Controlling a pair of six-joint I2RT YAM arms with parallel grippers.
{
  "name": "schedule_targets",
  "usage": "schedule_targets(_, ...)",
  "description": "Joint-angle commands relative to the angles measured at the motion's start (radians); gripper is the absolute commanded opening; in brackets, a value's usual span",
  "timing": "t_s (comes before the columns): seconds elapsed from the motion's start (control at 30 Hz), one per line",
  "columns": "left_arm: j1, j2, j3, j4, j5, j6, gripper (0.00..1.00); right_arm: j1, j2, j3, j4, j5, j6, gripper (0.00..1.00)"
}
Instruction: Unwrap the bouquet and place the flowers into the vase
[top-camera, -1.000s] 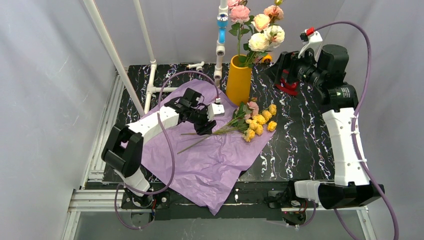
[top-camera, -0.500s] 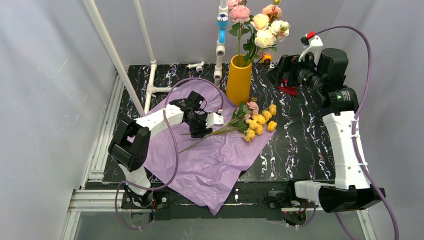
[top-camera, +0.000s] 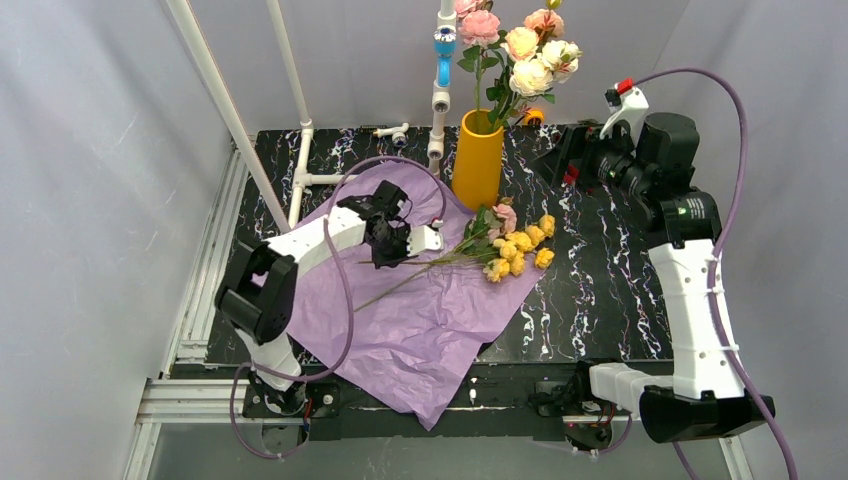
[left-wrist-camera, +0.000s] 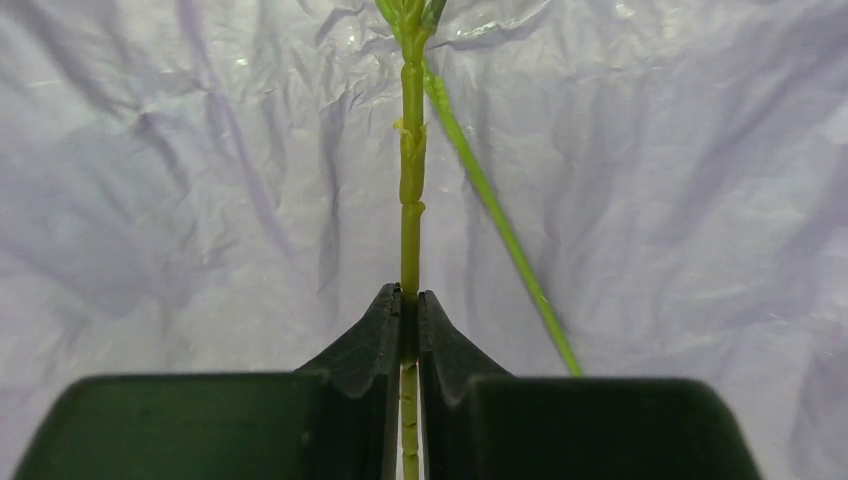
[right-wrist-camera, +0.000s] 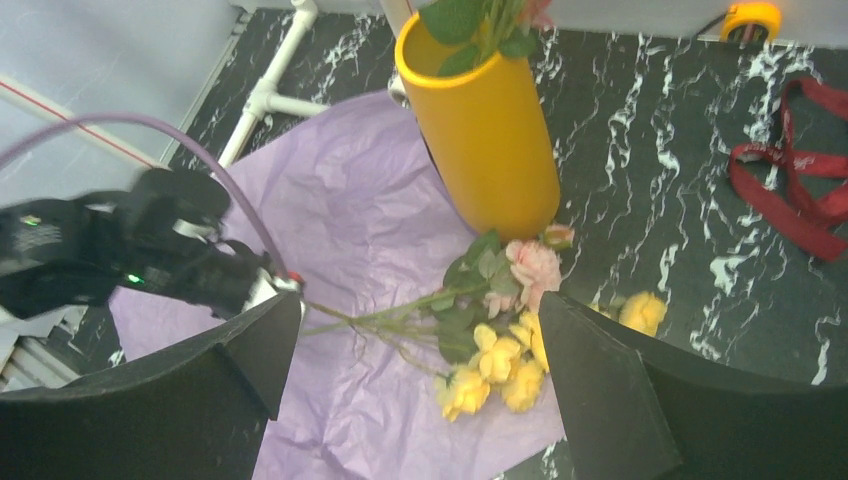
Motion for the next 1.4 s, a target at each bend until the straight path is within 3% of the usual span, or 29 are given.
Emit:
schedule_targets(0.0,-0.005,-0.214,0.034,-0.093,0.075,-0.084,0.00,-0.004,-0.089,-0.080,0.003,-0.009,0.019,0.98)
schedule_targets(0.13,-0.005,-0.251,0.083,-0.199,0.141,-0.222,0.00,-0.004,-0.147,-0.136,-0.022,-0.036,0.018,0.98)
schedule_targets(0.27,-0.006,-0.269,0.116,-0.205,0.327,-0.464,0.00,-0.009,-0.209,-0.187,-0.080,-0.122,0.021,0.98)
schedule_targets(0.4,-0.024,-0.288,0.109,-0.065,0.423,-0.695,0.00,-0.019,-0.257,-0.211,-0.148,-0.165,0.015,0.97)
schedule_targets(0.6,-0.105,-0.336,0.058,0.222,0.438,-0.896,0.00,-0.022,-0.288,-0.290,-0.168,-0.147,0.058,0.96)
schedule_targets(1.0,-0.247,-0.311,0.112,0.447,0.410,-0.990,0.00,-0.032,-0.227,-0.315,-0.042,-0.165,0.209,0.98)
schedule_targets(1.2,-0.262,-0.346,0.071,0.516,0.404,-0.989,0.00,-0.100,-0.166,-0.268,0.043,-0.232,0.341,0.86)
schedule_targets(1.3,-0.276,-0.356,0.060,0.519,0.392,-0.964,0.00,-0.116,-0.135,-0.259,0.099,-0.272,0.399,0.73)
schedule_targets(1.37,-0.276,-0.360,0.050,0.526,0.384,-0.961,0.00,-0.152,-0.116,-0.245,0.127,-0.289,0.420,0.60)
